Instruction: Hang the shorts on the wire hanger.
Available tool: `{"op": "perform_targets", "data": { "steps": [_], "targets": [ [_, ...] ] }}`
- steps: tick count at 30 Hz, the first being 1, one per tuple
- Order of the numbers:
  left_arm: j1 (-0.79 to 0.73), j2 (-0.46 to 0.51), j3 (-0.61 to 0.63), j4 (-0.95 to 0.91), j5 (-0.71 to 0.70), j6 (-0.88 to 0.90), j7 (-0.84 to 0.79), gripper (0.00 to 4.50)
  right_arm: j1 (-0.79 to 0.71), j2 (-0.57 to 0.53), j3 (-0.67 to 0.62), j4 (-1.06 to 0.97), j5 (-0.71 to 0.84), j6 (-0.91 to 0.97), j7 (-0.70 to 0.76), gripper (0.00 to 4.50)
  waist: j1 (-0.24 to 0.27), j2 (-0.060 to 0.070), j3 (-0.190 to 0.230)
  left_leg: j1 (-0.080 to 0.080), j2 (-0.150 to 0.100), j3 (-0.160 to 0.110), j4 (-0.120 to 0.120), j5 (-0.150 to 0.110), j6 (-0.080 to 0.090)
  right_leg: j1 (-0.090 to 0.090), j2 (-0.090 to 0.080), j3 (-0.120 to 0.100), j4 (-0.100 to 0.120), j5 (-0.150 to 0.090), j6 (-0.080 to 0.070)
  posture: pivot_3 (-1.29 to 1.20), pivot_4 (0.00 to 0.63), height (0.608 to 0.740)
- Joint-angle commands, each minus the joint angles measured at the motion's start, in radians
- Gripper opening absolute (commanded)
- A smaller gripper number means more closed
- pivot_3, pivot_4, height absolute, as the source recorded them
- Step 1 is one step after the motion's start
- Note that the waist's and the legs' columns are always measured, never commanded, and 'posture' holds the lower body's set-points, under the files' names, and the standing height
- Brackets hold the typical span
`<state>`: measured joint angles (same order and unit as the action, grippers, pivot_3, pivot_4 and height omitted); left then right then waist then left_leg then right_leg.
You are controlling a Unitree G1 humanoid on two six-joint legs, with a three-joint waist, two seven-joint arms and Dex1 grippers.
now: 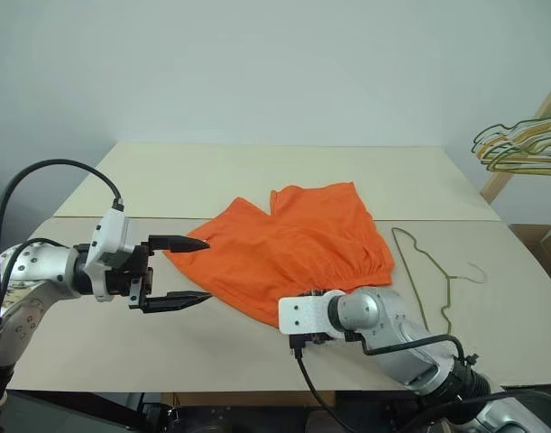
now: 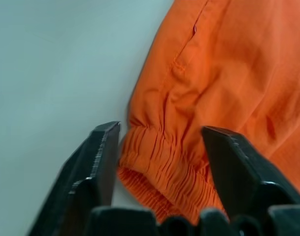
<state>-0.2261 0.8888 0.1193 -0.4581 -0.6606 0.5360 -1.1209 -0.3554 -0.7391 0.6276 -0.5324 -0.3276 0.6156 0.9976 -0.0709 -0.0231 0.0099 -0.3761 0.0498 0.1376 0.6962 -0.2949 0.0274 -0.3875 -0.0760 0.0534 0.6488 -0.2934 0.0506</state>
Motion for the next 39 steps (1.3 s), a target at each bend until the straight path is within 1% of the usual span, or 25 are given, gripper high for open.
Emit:
{"op": "perform_targets", "data": {
  "steps": [1,3,6,9,12,14,16,18,19,22,25,29,32,34,39],
  "targets": [
    [-0.010,0.004,0.008,-0.020,0.001,-0.011,0.006,4.50,-0.022,0.006,0.016,-0.051,-0.064,0.055,0.003,1.83,0.000,0.000,0.000,0.000,0.000,0.000,0.000,0.000,0.000,0.000,0.000,0.000,0.000,0.000,0.000,-0.10,0.000,0.740],
    [-0.006,0.003,0.008,-0.021,0.004,-0.013,0.008,4.50,-0.020,0.002,0.014,-0.070,-0.078,0.065,0.010,1.14,-0.001,0.000,0.000,0.000,0.000,0.000,0.000,0.000,0.000,0.000,0.000,0.000,0.000,0.000,0.000,-0.11,0.000,0.740],
    [0.000,0.001,0.003,-0.019,0.013,-0.020,0.012,4.50,0.000,-0.038,-0.009,-0.100,-0.088,0.051,0.022,0.05,0.000,0.000,0.000,0.000,0.000,0.000,0.000,0.000,0.000,0.000,0.000,-0.001,0.000,0.000,0.000,-0.11,0.000,0.740],
    [0.018,0.011,-0.020,-0.005,0.078,-0.065,0.009,4.50,0.034,-0.104,-0.054,-0.135,-0.084,0.031,0.032,0.02,0.001,0.000,0.000,-0.001,-0.001,-0.001,0.000,0.000,0.000,0.000,0.000,-0.001,-0.001,0.000,0.000,-0.11,0.000,0.740],
    [0.051,0.040,-0.076,0.053,0.238,-0.201,-0.006,4.50,0.090,-0.181,-0.137,-0.166,-0.059,-0.016,0.028,0.02,0.000,0.000,0.000,-0.001,-0.001,0.000,0.000,0.000,0.000,0.000,-0.001,-0.002,-0.001,0.000,0.000,-0.12,0.000,0.740],
    [0.062,0.063,-0.120,0.120,0.358,-0.307,0.000,4.50,0.133,-0.222,-0.214,-0.191,-0.008,-0.053,0.040,0.02,0.000,0.000,0.000,-0.001,-0.001,0.001,0.000,0.000,-0.001,0.000,0.000,-0.003,-0.001,0.000,0.000,-0.12,0.000,0.740],
    [0.062,0.090,-0.173,0.216,0.509,-0.477,0.013,4.50,0.171,-0.241,-0.292,-0.205,0.053,-0.088,0.048,0.02,0.000,0.000,0.000,0.000,-0.001,0.002,0.000,0.000,-0.001,0.001,0.000,-0.004,-0.001,-0.001,-0.001,-0.13,0.000,0.740],
    [0.051,0.108,-0.218,0.313,0.632,-0.633,0.035,4.50,0.194,-0.248,-0.342,-0.209,0.095,-0.108,0.057,0.02,-0.004,0.000,0.000,0.000,0.000,0.002,-0.001,0.001,-0.001,0.001,0.000,-0.005,-0.001,-0.001,-0.002,-0.14,0.000,0.740],
    [0.039,0.110,-0.237,0.354,0.683,-0.683,0.052,4.50,0.202,-0.251,-0.360,-0.208,0.108,-0.125,0.058,0.02,-0.004,0.000,0.000,0.000,0.000,0.003,-0.001,0.000,-0.001,0.001,0.000,-0.005,-0.001,-0.001,-0.002,-0.14,0.000,0.740],
    [-0.008,0.091,-0.296,0.473,0.835,-0.788,0.138,4.50,0.216,-0.259,-0.392,-0.204,0.130,-0.153,0.059,0.02,-0.002,0.000,0.000,-0.002,0.000,0.003,0.000,0.000,0.000,0.001,-0.001,-0.006,-0.001,-0.001,-0.002,-0.15,0.000,0.740],
    [-0.076,0.046,-0.361,0.596,0.976,-0.875,0.240,4.50,0.223,-0.260,-0.412,-0.209,0.149,-0.153,0.060,0.02,0.002,0.000,0.000,-0.004,-0.001,0.002,0.001,0.000,0.000,0.001,-0.001,-0.009,-0.001,-0.001,-0.002,-0.16,0.000,0.740],
    [-0.154,-0.037,-0.410,0.713,1.047,-0.906,0.301,4.50,0.228,-0.260,-0.425,-0.218,0.170,-0.149,0.061,0.02,0.002,0.003,-0.002,-0.005,-0.001,0.001,0.004,-0.001,0.001,0.001,-0.002,-0.010,-0.001,-0.001,-0.001,-0.17,0.000,0.740],
    [-0.201,-0.081,-0.436,0.799,1.064,-0.952,0.316,3.89,0.233,-0.268,-0.439,-0.218,0.178,-0.150,0.059,0.00,0.000,0.007,-0.005,-0.005,-0.001,0.000,0.004,-0.002,0.003,0.002,-0.001,-0.011,0.000,0.000,-0.001,-0.18,0.000,0.740],
    [-0.230,-0.108,-0.447,0.856,1.083,-0.966,0.339,3.25,0.235,-0.271,-0.449,-0.217,0.181,-0.148,0.057,0.00,-0.001,0.010,-0.007,-0.005,-0.001,0.000,0.005,-0.002,0.003,0.002,-0.001,-0.011,0.000,0.000,-0.001,-0.19,0.000,0.740],
    [-0.305,-0.149,-0.469,0.979,1.120,-1.004,0.386,1.50,0.241,-0.270,-0.466,-0.218,0.193,-0.146,0.054,0.00,-0.003,0.011,-0.008,-0.005,-0.001,-0.001,0.005,-0.003,0.005,0.002,-0.001,-0.011,0.000,0.000,-0.001,-0.19,0.000,0.740]
  ]
}}
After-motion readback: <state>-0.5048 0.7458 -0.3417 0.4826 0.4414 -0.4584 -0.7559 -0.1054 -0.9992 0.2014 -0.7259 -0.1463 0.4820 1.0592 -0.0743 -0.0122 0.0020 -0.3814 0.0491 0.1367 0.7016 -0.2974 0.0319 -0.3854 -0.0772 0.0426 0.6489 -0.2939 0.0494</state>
